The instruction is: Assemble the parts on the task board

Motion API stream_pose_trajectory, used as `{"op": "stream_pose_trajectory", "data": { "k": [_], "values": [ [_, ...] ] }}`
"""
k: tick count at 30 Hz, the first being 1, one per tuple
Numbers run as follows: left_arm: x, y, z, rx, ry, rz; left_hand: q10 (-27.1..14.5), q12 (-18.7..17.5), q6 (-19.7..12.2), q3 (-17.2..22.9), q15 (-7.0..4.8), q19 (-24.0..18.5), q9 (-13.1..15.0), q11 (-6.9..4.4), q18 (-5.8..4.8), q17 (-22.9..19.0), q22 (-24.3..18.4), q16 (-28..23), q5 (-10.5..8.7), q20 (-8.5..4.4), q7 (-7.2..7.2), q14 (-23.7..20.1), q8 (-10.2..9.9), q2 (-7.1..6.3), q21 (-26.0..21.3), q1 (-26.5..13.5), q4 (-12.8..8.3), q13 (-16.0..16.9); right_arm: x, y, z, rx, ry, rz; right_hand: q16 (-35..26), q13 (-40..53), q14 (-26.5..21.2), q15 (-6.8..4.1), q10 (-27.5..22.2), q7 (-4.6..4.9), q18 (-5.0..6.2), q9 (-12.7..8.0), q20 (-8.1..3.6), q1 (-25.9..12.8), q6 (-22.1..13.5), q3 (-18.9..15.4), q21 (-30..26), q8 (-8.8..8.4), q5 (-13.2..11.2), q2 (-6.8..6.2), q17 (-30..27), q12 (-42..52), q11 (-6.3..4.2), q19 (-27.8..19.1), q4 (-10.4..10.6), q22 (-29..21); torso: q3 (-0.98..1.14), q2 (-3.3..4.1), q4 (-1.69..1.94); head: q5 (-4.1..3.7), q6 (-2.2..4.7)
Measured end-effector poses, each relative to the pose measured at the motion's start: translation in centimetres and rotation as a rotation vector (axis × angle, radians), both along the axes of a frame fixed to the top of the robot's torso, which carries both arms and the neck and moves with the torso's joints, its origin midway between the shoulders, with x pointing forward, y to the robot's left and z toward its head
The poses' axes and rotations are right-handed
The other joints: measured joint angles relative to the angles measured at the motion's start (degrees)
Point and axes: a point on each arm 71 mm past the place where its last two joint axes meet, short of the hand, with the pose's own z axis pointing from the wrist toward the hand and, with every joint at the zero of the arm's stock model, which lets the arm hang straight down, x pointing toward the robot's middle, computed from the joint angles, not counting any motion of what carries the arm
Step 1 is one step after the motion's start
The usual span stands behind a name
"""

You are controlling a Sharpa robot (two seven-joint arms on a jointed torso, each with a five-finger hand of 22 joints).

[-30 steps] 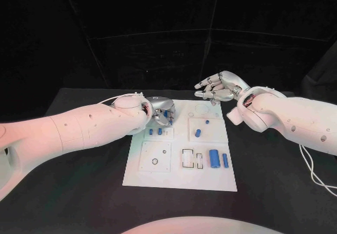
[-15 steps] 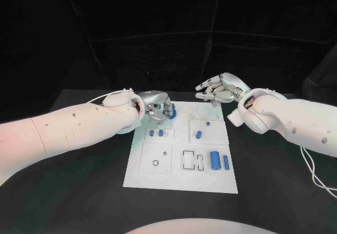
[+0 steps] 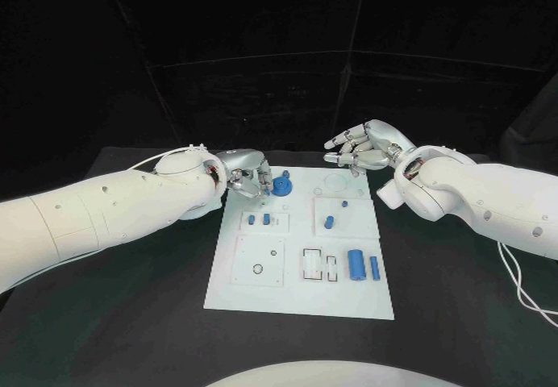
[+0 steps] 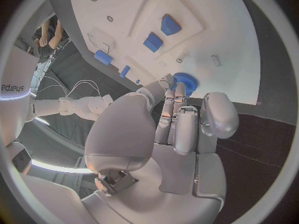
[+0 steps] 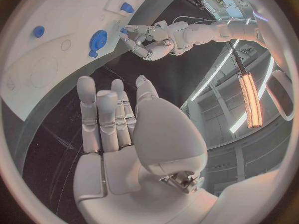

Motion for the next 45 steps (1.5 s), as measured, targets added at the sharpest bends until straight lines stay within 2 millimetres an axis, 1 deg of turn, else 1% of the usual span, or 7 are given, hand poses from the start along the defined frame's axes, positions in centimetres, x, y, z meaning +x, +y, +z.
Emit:
{"op": "stream_pose_trajectory", "data": {
  "k": [4,17,19,36,40,43,45],
  "values": [
    [0.2,0.3,-0.3,0.019,0.024,0.007,0.0,0.0,0.0,0.2,0.00,0.0,0.0,0.00,0.00,-0.1,0.0,0.0,0.00,0.00,0.00,0.0,-0.4,0.00,0.0,0.0,0.2,0.0,0.0,0.1,0.0,0.000,0.000,0.001,0.0,0.0,0.0,0.00,0.0,0.00,0.00,0.0,0.00,0.0,0.0,0.0,0.0,0.00,0.0,0.00,0.0,0.0,0.00,0.0,0.0,0.0,-0.01,0.01,-0.04,0.18,0.01],
    [0.4,0.7,-1.0,0.058,0.077,0.013,0.0,-0.2,0.0,0.2,0.00,0.0,0.0,-0.01,0.02,-0.1,0.0,0.0,0.00,0.00,0.00,0.0,-0.4,0.00,0.0,0.0,0.2,0.0,0.0,0.1,0.0,0.000,0.000,0.001,0.0,0.0,0.0,0.00,0.0,0.00,0.00,0.0,0.00,0.0,0.0,0.0,0.0,0.00,0.0,0.00,0.0,0.0,0.00,0.0,0.0,0.0,0.01,0.00,-0.05,0.31,-0.09],
    [0.4,0.7,-1.0,0.061,0.082,0.012,0.2,-0.2,0.0,0.1,0.00,0.0,0.0,-0.20,0.03,-0.2,0.0,0.0,0.00,0.00,0.00,0.0,-0.4,0.00,0.0,0.0,0.2,0.0,0.0,0.1,0.0,0.000,0.000,0.001,0.0,0.0,0.0,0.00,0.0,0.00,0.00,0.0,0.00,0.0,0.0,0.0,0.0,0.00,0.0,0.00,0.0,0.0,0.00,0.0,0.0,0.0,0.01,0.00,-0.06,0.31,-0.10],
    [0.3,0.2,-1.3,0.074,0.103,-0.001,0.2,-0.3,0.3,0.1,0.00,0.0,0.0,-0.20,0.05,-0.3,-0.1,0.0,0.00,0.00,0.03,0.0,-0.4,0.00,0.0,0.0,0.2,0.0,0.1,0.2,-0.1,0.001,0.001,0.003,0.0,0.0,0.0,0.00,0.0,0.00,0.00,0.0,0.00,0.0,0.0,0.0,0.0,0.02,0.0,0.01,0.0,0.0,0.00,0.0,0.0,0.0,-0.01,0.00,-0.10,0.25,-0.30],
    [0.3,0.1,-1.3,0.076,0.105,-0.002,0.2,-0.5,0.4,0.1,0.00,0.0,0.0,-0.20,0.05,-0.4,-0.2,0.0,0.00,0.01,-0.06,0.0,-0.4,0.00,0.0,0.0,0.2,0.0,0.1,0.2,-0.1,0.001,0.001,0.002,0.0,-0.1,0.0,0.00,0.0,0.00,0.00,0.0,0.00,0.2,0.0,0.0,0.0,0.25,0.0,0.24,0.0,0.0,0.00,0.0,0.0,0.0,-0.01,0.00,-0.09,0.28,-0.34],
    [0.3,0.1,-1.4,0.079,0.108,-0.003,0.2,-0.9,0.4,0.1,0.00,0.0,0.0,-0.20,0.05,-0.7,-0.4,0.0,0.00,0.01,-0.06,0.0,-0.7,-0.49,-0.2,-0.5,0.2,0.0,0.1,0.2,-0.1,0.001,0.001,0.002,0.0,-0.1,0.0,0.00,0.0,0.00,0.00,0.0,0.00,0.2,0.0,0.0,0.0,0.25,0.0,0.24,0.0,0.0,0.00,0.0,0.0,0.0,-0.01,-0.01,-0.08,0.28,-0.35],
    [0.3,0.0,-1.4,0.081,0.111,-0.004,0.2,-1.5,0.4,0.1,0.00,0.0,0.0,-0.17,0.05,-1.0,-0.4,0.0,0.01,0.01,-0.06,0.0,-0.9,-0.56,-0.4,-0.6,0.2,-0.2,0.1,0.2,-0.1,0.001,0.001,0.002,0.0,-0.1,0.0,0.00,0.0,0.00,0.00,0.0,0.00,0.2,0.0,0.0,0.0,0.25,0.0,0.24,0.0,0.0,0.00,0.0,0.0,0.0,0.01,-0.02,-0.08,0.28,-0.35]
  ]
}}
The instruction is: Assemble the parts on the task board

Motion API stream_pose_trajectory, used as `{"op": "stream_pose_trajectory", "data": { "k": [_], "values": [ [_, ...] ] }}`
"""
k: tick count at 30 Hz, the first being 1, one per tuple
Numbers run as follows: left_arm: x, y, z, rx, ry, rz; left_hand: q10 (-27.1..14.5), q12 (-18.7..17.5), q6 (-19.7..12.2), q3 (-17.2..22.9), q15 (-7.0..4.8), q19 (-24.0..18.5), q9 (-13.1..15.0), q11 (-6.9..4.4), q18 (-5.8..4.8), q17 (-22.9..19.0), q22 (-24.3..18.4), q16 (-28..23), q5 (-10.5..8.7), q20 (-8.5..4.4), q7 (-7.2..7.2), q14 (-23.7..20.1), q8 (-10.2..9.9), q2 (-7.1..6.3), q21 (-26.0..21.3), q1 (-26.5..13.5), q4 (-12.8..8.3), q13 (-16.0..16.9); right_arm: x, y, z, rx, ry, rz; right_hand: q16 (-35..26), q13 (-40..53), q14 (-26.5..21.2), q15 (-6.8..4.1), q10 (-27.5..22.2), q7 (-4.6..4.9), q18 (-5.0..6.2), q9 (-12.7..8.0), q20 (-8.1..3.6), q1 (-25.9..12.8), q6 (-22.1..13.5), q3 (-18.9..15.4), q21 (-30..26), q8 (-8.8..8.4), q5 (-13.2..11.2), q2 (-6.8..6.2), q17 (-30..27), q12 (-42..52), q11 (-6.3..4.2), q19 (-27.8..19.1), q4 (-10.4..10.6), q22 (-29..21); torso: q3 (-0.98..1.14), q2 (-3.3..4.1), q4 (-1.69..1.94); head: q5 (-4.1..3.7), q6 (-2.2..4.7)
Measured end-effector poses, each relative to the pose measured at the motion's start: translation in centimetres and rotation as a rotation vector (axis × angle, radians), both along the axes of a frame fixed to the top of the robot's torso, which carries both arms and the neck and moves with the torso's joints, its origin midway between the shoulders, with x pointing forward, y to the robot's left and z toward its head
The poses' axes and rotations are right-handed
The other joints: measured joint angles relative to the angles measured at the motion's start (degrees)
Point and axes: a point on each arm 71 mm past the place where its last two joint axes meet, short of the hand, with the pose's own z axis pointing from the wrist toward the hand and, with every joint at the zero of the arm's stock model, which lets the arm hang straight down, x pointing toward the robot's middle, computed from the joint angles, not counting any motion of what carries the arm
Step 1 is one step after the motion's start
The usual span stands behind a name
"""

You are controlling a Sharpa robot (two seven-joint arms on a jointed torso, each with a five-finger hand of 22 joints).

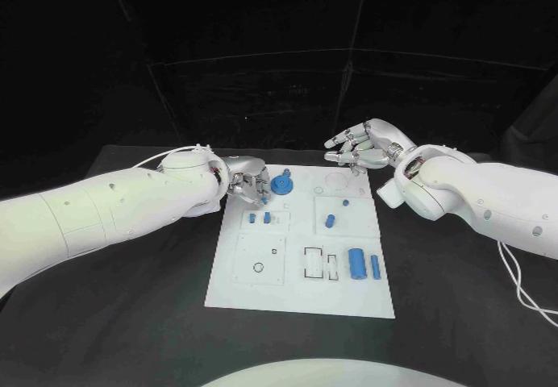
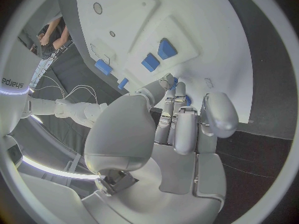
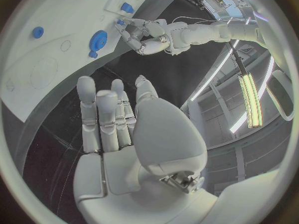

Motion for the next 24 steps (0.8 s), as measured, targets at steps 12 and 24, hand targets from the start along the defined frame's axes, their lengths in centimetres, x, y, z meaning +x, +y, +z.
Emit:
{"op": "stream_pose_trajectory", "data": {
  "k": [12,24],
  "values": [
    [-0.03,-0.08,-0.19,0.011,0.013,0.001,-2.3,-2.0,-0.5,-0.3,0.43,-0.4,-0.1,1.03,0.01,-0.8,-0.5,-0.2,0.00,0.44,0.40,0.0,-1.7,-1.02,-0.8,-1.0,0.3,0.0,-0.02,-0.05,-0.01,0.000,0.000,-0.001,0.0,0.0,0.0,0.00,0.0,0.00,0.00,0.0,0.00,0.0,0.0,0.0,0.0,0.00,0.0,0.00,0.0,0.0,0.00,0.0,0.0,0.0,0.04,-0.01,0.00,-0.14,-0.09],
    [-0.01,0.03,-0.23,0.013,0.014,0.006,-5.3,-3.2,-2.7,-0.9,1.13,-1.1,-0.3,1.92,0.02,-1.6,-1.5,-0.5,0.00,1.11,0.67,0.1,-3.8,-1.70,-2.2,-1.7,0.4,0.0,-0.01,-0.16,-0.01,-0.002,0.001,-0.003,-0.3,0.0,0.0,0.00,0.0,0.00,0.00,0.0,0.00,0.0,0.0,0.0,-0.1,0.00,0.0,-0.01,-0.1,0.0,0.00,0.0,0.0,-0.1,0.01,-0.01,0.00,-0.22,-0.10]
  ]
}}
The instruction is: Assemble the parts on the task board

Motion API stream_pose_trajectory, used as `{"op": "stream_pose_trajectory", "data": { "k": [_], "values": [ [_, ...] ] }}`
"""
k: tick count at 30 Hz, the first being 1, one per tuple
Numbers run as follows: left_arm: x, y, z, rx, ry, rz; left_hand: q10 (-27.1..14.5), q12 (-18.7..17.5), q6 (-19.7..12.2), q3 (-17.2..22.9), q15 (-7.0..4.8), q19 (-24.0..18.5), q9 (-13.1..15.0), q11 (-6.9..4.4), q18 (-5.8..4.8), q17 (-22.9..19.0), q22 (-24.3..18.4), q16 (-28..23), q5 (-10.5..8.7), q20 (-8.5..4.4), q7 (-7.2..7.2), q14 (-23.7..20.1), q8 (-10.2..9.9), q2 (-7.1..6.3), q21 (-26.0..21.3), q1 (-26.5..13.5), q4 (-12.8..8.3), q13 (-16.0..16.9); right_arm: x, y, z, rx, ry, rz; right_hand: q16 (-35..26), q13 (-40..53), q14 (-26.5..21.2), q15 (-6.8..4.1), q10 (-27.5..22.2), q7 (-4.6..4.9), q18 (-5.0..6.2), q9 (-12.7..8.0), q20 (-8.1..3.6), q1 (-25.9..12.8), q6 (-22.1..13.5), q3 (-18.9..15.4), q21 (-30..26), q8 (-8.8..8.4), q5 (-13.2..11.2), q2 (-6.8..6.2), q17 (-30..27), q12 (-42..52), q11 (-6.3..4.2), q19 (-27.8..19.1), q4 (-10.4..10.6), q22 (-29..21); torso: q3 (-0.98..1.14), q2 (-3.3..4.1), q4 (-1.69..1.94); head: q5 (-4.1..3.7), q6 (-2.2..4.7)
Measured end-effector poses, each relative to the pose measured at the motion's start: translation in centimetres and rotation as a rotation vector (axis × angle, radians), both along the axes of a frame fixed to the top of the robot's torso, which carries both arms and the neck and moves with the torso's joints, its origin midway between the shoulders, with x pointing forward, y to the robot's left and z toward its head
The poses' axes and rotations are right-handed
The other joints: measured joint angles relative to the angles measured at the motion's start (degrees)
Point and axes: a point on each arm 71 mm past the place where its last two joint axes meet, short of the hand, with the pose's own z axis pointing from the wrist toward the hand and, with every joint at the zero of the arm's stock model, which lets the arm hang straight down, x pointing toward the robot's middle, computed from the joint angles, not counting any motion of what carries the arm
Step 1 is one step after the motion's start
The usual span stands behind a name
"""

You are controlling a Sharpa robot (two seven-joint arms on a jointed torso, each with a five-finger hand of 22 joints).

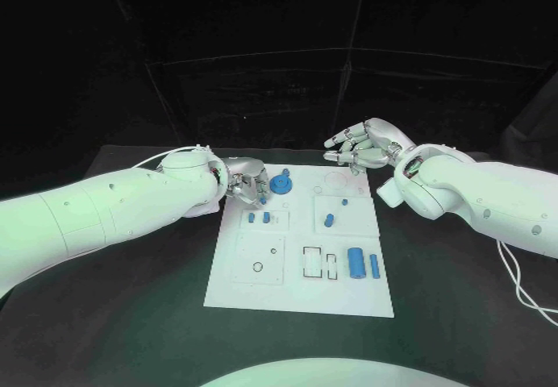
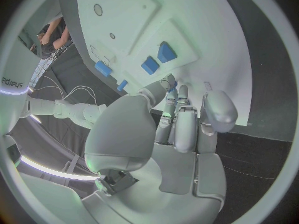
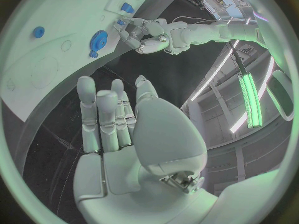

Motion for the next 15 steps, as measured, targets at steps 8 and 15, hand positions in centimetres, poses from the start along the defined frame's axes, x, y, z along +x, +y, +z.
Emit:
{"op": "stream_pose_trajectory", "data": {
  "k": [8,15],
  "values": [
    [-0.1,1.0,0.1,-0.008,-0.006,0.019,-6.2,-1.9,-4.7,-1.4,1.05,-0.9,-0.1,1.19,0.01,-0.2,-3.0,0.0,0.00,0.94,-0.56,0.0,-3.4,-0.93,-3.6,0.4,-0.2,-0.1,0.1,-0.7,-0.1,-0.040,-0.004,-0.014,-0.6,-4.5,-0.2,0.21,-3.7,0.33,0.00,0.1,0.21,2.3,-0.3,-0.4,0.8,0.97,-2.8,0.24,-0.7,-4.8,0.61,1.3,-0.1,1.6,-0.03,-0.05,0.00,-0.10,0.15],
    [-0.4,3.1,0.5,-0.075,-0.015,0.067,-7.3,-2.0,-5.0,-2.0,1.06,-1.8,0.1,1.37,0.11,-1.2,-5.1,-0.3,0.00,1.11,-0.28,0.0,-3.6,-0.93,-5.9,0.4,0.0,0.0,0.0,-2.3,-0.3,-0.165,-0.027,-0.034,6.6,-11.4,3.6,-0.70,-2.3,-0.71,-1.29,0.4,-0.60,7.6,4.6,1.8,8.2,2.60,-5.8,1.20,5.7,-11.8,-0.29,8.1,-2.4,11.2,-0.05,-0.08,0.00,0.11,0.51]
  ]
}}
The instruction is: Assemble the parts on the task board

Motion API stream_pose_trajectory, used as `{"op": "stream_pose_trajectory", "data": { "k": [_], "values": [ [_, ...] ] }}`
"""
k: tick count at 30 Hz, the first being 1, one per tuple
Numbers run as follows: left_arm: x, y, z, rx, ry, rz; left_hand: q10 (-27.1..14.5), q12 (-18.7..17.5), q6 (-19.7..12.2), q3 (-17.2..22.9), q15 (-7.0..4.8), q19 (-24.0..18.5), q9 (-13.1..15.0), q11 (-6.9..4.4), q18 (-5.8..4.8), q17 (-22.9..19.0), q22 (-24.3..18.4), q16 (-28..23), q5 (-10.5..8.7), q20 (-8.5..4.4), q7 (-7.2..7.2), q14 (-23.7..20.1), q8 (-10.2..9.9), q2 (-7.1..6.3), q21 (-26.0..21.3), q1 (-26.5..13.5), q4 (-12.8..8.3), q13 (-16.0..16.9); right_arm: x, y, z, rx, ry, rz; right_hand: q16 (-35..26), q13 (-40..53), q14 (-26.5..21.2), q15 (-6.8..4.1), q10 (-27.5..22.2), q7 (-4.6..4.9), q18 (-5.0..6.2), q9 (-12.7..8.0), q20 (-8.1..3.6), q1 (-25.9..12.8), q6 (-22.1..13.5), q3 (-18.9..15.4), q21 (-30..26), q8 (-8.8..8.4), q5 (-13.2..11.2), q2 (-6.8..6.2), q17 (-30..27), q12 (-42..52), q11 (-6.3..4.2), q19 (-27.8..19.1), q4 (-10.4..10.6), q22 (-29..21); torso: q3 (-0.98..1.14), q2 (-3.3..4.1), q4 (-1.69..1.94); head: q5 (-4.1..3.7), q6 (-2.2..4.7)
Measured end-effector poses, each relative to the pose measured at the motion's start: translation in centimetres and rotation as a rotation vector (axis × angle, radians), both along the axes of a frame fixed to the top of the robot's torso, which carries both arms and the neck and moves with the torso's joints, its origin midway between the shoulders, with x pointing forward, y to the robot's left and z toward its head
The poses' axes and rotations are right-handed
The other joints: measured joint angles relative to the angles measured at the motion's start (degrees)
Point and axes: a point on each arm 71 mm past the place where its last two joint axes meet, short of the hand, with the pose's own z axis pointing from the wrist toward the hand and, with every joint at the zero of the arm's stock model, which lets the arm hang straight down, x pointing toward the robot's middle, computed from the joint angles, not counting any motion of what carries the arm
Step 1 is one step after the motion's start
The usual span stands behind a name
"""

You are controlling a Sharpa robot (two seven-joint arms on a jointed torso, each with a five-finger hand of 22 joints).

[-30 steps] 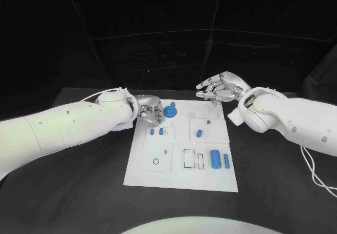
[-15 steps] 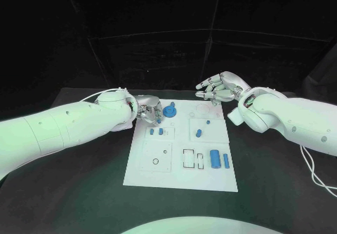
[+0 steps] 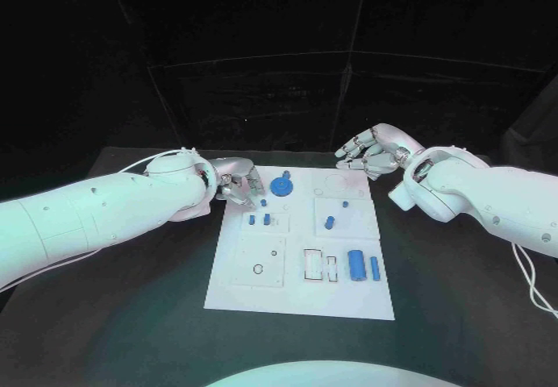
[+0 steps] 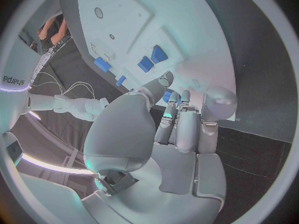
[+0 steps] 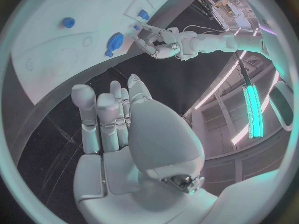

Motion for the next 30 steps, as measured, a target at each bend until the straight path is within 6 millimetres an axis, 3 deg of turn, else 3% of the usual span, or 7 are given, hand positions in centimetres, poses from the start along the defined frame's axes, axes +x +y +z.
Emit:
{"op": "stream_pose_trajectory", "data": {
  "k": [4,6,7,10,12,19,30],
  "values": [
    [-0.3,1.3,0.4,-0.112,0.017,0.041,-0.1,0.8,1.2,-0.2,0.47,-1.8,0.2,0.05,1.29,-4.2,-4.0,-2.4,0.00,0.11,1.19,-1.1,0.1,0.40,-4.6,0.4,0.2,0.2,-0.3,-0.6,-0.1,-0.097,-0.020,0.003,2.3,-3.9,0.2,-0.01,1.3,-0.24,-0.09,-0.3,-0.23,0.8,1.4,0.3,2.5,0.00,-0.7,0.08,2.0,-4.4,-0.12,1.6,-0.3,3.3,0.01,-0.04,-0.01,-0.60,0.20],
    [-0.5,1.9,0.7,-0.205,0.035,0.063,-0.1,1.6,2.3,-0.3,0.61,-5.9,0.3,0.05,3.16,-12.6,-11.1,-7.3,0.00,0.27,2.28,-5.0,0.7,0.68,-13.4,0.7,0.4,0.3,-0.5,-0.7,-0.1,-0.155,-0.033,0.011,2.9,-5.5,0.2,-0.01,1.9,-0.21,-0.08,-0.4,-0.02,1.2,1.9,0.3,3.3,-0.23,-1.0,-0.15,2.5,-6.3,0.07,2.0,-0.3,4.2,0.01,-0.05,0.00,-1.26,0.36],
    [-0.7,2.1,0.9,-0.261,0.047,0.075,0.0,2.1,2.6,-0.3,0.72,-7.6,0.3,0.09,3.52,-16.6,-13.4,-9.8,0.00,0.41,2.64,-7.0,0.9,0.96,-16.3,0.4,0.9,0.4,-0.7,-0.7,-0.3,-0.186,-0.039,0.018,3.0,-6.1,0.2,-0.01,2.0,-0.21,-0.08,-0.5,-0.02,1.2,1.9,0.3,3.5,-0.56,-1.1,-0.15,2.7,-7.1,-0.02,2.0,-0.3,4.6,0.02,-0.05,0.00,-1.67,0.49],
    [-1.3,2.3,1.5,-0.463,0.093,0.113,0.3,3.5,3.3,-0.5,0.97,-10.8,0.3,0.37,3.49,-26.9,-16.1,-16.5,0.00,0.75,2.86,-12.9,1.2,1.87,-20.3,-0.5,1.9,0.5,-1.4,-0.5,-1.0,-0.288,-0.057,0.040,3.0,-7.6,0.2,-0.01,2.0,-0.41,-0.07,-0.5,-0.02,1.2,2.1,0.3,3.7,-1.38,-1.9,-0.15,2.7,-8.9,-0.02,2.0,-0.3,5.0,0.02,-0.05,0.00,-2.47,0.92],
    [-1.8,2.2,2.0,-0.611,0.131,0.133,0.5,4.3,3.3,-0.8,1.08,-11.8,0.3,0.54,3.51,-31.0,-16.9,-19.2,0.00,0.88,2.86,-15.3,1.2,2.27,-21.5,-0.9,2.5,0.6,-1.9,-0.3,-1.6,-0.356,-0.071,0.054,3.0,-8.5,0.2,-0.01,2.0,-0.41,-0.07,-0.5,-0.02,1.4,2.1,0.5,3.7,-2.01,-2.2,-0.40,2.6,-10.0,-0.02,2.0,0.0,5.0,0.02,-0.05,-0.01,-2.84,1.20],
    [-3.0,2.8,2.7,-0.974,0.218,0.213,1.6,6.3,3.5,-1.7,0.96,-12.2,0.2,0.14,3.49,-33.1,-18.1,-20.2,0.00,0.87,2.63,-16.4,1.5,2.54,-23.0,-1.1,3.4,0.9,-2.8,0.4,-2.9,-0.519,-0.120,0.082,3.0,-11.3,0.4,0.53,1.1,0.04,-0.06,-0.6,0.18,1.5,1.6,0.5,3.7,-3.91,-2.9,-1.02,2.1,-12.8,0.92,2.2,0.3,5.2,0.02,-0.01,-0.03,-4.26,1.69],
    [-3.7,3.2,2.5,-1.183,0.261,0.290,2.6,7.6,4.1,-1.7,0.78,-12.2,0.2,-0.16,3.49,-33.7,-18.7,-20.2,0.00,0.87,2.44,-16.6,1.8,2.54,-23.6,-1.1,3.5,1.0,-3.7,2.0,-4.5,-0.598,-0.143,0.124,3.0,-14.6,0.4,1.02,0.8,0.31,-0.05,-0.6,0.39,2.3,1.4,1.8,3.9,-5.88,-4.9,-1.13,1.5,-14.9,1.22,2.0,0.0,5.4,-0.01,0.09,0.04,-5.19,1.99]
  ]
}}
